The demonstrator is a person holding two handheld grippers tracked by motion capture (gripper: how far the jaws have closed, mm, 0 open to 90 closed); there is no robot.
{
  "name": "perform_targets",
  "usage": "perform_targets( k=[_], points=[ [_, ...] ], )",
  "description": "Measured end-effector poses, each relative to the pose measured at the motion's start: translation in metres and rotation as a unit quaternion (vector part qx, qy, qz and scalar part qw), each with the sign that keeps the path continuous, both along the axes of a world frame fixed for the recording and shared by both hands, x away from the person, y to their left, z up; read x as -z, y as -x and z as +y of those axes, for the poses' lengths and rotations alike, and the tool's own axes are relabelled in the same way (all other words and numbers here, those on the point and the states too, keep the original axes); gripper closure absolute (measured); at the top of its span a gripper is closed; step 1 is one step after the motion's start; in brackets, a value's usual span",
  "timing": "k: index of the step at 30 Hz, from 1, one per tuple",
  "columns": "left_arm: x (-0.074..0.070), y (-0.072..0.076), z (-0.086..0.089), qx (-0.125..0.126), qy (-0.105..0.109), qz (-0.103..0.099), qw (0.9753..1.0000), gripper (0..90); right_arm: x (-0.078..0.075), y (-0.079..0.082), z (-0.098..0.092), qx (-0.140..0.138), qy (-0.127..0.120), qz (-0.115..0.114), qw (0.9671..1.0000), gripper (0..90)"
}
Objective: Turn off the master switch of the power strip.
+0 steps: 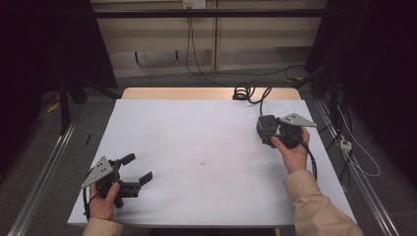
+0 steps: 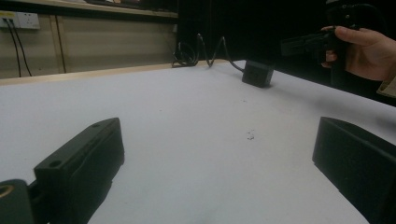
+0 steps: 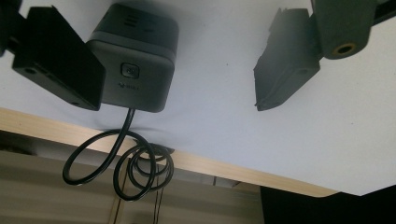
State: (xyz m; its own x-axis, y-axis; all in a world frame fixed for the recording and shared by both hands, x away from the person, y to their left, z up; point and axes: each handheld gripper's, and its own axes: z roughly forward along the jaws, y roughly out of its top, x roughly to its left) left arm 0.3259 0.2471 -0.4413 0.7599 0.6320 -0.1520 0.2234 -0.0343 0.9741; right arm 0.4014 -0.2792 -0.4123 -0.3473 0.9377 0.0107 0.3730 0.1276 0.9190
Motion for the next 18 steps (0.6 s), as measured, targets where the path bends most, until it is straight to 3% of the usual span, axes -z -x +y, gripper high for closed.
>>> perform_targets(
  k=[9,18],
  points=[
    [-0.001,0.000,0.001,-0.001,0.000,-0.002,1.0000,1.8,-0.002,-0.006,-0.006,0.002,-0.024,0.008,0.9997,27.0],
    [-0.001,0.000,0.001,-0.001,-0.001,-0.002,1.0000,1.8,-0.003,-0.011,-0.008,0.007,-0.022,0.011,0.9997,32.1]
  ],
)
